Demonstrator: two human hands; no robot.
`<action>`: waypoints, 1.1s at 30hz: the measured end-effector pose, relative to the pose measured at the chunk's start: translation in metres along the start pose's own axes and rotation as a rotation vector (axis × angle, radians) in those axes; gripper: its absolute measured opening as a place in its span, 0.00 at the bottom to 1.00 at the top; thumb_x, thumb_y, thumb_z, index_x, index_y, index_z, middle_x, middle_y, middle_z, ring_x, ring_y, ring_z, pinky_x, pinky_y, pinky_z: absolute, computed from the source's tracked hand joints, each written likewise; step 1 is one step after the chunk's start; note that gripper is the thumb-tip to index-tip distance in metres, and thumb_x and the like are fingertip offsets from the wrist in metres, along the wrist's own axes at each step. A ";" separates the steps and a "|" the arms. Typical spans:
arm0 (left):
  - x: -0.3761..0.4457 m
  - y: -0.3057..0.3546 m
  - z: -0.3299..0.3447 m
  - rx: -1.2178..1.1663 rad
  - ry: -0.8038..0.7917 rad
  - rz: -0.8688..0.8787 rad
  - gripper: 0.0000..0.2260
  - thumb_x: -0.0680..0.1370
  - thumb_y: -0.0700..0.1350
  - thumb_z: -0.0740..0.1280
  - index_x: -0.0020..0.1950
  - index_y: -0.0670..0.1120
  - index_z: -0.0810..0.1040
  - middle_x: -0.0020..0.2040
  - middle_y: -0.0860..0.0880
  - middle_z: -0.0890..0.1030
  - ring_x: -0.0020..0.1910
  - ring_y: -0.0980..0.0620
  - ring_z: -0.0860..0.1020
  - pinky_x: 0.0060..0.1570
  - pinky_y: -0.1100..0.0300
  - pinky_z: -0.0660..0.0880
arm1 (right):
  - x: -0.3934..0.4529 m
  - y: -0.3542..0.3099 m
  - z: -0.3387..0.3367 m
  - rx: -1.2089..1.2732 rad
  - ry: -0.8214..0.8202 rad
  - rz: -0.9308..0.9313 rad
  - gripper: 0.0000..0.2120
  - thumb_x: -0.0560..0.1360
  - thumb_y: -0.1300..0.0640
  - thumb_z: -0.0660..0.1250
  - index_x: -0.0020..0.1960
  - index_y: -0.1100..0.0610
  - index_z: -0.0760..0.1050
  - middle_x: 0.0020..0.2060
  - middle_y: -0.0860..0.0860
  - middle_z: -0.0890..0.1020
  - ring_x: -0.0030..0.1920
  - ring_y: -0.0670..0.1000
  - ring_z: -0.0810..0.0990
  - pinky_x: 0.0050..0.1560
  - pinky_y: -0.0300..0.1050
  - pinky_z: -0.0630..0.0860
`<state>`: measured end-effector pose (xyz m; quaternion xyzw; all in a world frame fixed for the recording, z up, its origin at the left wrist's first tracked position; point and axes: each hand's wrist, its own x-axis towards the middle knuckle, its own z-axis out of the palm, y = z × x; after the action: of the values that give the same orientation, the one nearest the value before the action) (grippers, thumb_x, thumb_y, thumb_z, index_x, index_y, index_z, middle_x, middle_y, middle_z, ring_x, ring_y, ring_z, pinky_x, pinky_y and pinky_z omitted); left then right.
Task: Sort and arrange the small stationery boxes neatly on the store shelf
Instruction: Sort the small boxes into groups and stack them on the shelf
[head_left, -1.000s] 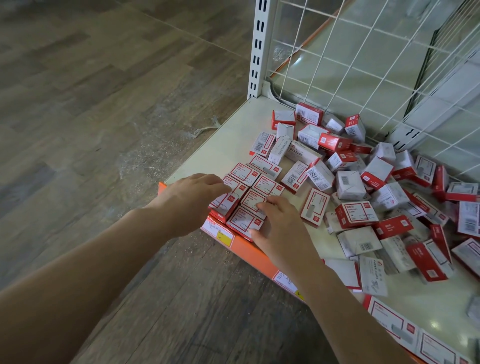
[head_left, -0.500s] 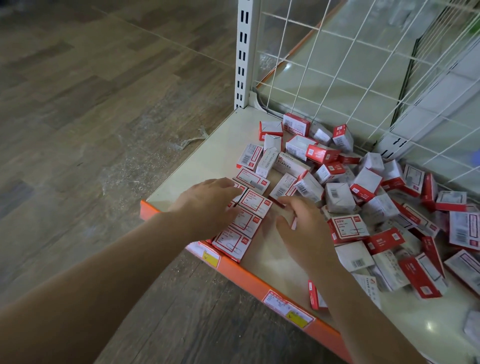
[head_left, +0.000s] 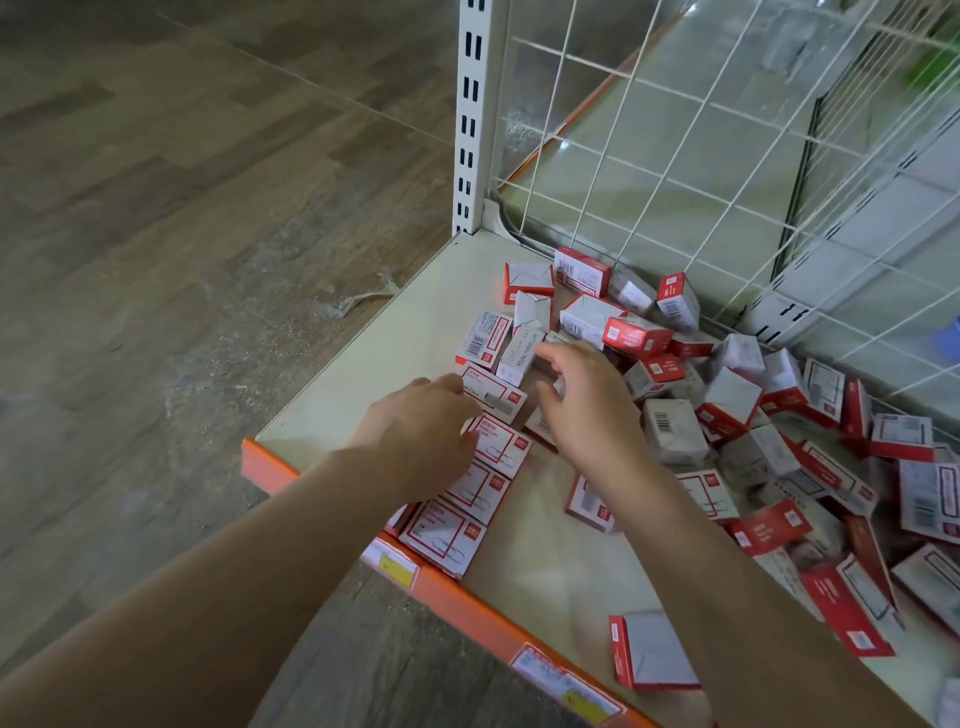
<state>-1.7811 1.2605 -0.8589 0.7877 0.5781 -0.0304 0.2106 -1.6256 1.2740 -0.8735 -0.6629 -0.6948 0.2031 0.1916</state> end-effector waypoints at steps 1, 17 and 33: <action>0.001 0.001 -0.001 -0.005 0.006 -0.004 0.18 0.80 0.51 0.57 0.71 0.56 0.66 0.64 0.56 0.70 0.62 0.54 0.69 0.55 0.60 0.72 | 0.005 0.000 0.000 -0.027 -0.014 -0.022 0.18 0.77 0.63 0.60 0.67 0.57 0.69 0.63 0.52 0.73 0.63 0.50 0.71 0.59 0.40 0.67; -0.005 -0.001 0.006 -0.059 0.028 -0.004 0.20 0.80 0.50 0.58 0.72 0.56 0.64 0.67 0.56 0.68 0.63 0.55 0.69 0.54 0.60 0.73 | 0.034 -0.004 -0.012 -0.211 -0.140 -0.274 0.18 0.77 0.66 0.58 0.65 0.58 0.72 0.63 0.52 0.74 0.62 0.52 0.73 0.63 0.46 0.70; -0.024 0.027 0.013 -0.475 0.144 -0.119 0.19 0.79 0.46 0.61 0.70 0.51 0.67 0.64 0.51 0.74 0.62 0.52 0.72 0.58 0.62 0.67 | -0.042 0.008 -0.033 0.322 0.059 0.077 0.16 0.75 0.57 0.66 0.63 0.54 0.73 0.53 0.45 0.77 0.54 0.43 0.75 0.52 0.33 0.70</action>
<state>-1.7616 1.2271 -0.8560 0.6810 0.6278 0.1503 0.3458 -1.5996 1.2330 -0.8500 -0.6554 -0.6215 0.2993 0.3076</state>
